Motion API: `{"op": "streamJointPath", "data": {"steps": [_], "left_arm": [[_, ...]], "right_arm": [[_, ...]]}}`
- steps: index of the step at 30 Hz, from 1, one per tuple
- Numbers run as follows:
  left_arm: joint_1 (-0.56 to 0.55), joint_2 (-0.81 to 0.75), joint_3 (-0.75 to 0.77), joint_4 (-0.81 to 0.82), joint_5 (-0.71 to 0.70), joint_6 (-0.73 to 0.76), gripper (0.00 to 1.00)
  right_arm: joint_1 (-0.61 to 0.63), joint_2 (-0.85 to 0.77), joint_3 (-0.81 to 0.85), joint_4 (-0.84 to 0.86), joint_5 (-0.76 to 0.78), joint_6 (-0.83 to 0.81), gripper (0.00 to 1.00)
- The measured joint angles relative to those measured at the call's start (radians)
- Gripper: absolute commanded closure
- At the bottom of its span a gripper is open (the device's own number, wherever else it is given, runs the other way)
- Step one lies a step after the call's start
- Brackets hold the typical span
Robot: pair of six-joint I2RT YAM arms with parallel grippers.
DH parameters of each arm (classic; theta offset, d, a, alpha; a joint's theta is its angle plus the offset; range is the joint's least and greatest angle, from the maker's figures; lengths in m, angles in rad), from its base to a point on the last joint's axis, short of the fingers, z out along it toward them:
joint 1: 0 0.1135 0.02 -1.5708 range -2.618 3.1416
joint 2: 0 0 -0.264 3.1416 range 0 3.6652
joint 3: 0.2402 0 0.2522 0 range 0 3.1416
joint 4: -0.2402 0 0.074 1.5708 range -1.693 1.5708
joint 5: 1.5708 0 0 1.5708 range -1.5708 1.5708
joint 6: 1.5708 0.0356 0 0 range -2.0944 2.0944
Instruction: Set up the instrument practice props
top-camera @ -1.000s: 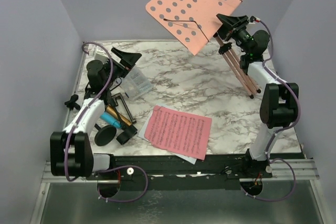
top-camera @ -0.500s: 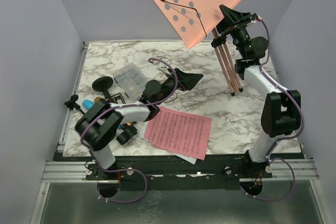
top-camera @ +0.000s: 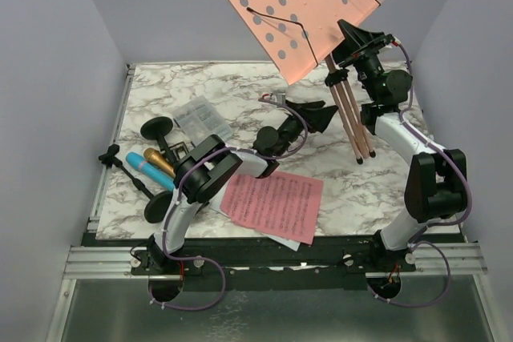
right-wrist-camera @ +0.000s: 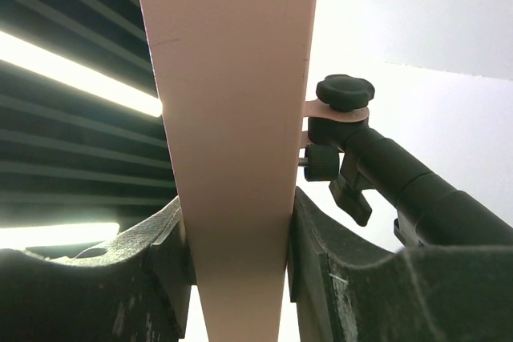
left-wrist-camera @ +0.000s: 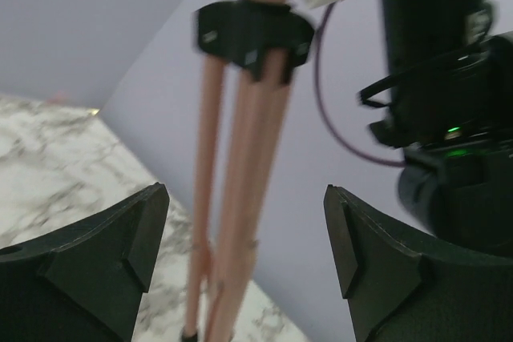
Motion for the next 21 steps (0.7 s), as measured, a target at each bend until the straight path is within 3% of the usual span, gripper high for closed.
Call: {"op": "streamJointPath", "data": {"steps": [3, 8, 10, 16, 21], "left_arm": [[-0.019, 0.003, 0.069, 0.026, 0.014, 0.005, 0.14], [-0.038, 0.034, 0.134, 0.031, 0.025, 0.006, 0.37], [-0.038, 0.056, 0.161, 0.016, 0.024, 0.01, 0.42], [-0.039, 0.079, 0.228, -0.038, 0.004, 0.039, 0.45], [-0.035, 0.08, 0.284, -0.084, -0.006, 0.078, 0.67]], "right_arm": [[-0.002, 0.0, 0.0, 0.002, 0.001, 0.0, 1.0], [-0.002, -0.001, 0.0, 0.021, 0.001, 0.002, 0.99], [-0.002, -0.009, -0.001, 0.018, 0.0, -0.002, 0.99], [-0.002, -0.064, -0.026, 0.018, 0.0, -0.009, 0.99], [-0.002, -0.116, -0.06, 0.04, 0.0, -0.011, 0.99]]}}
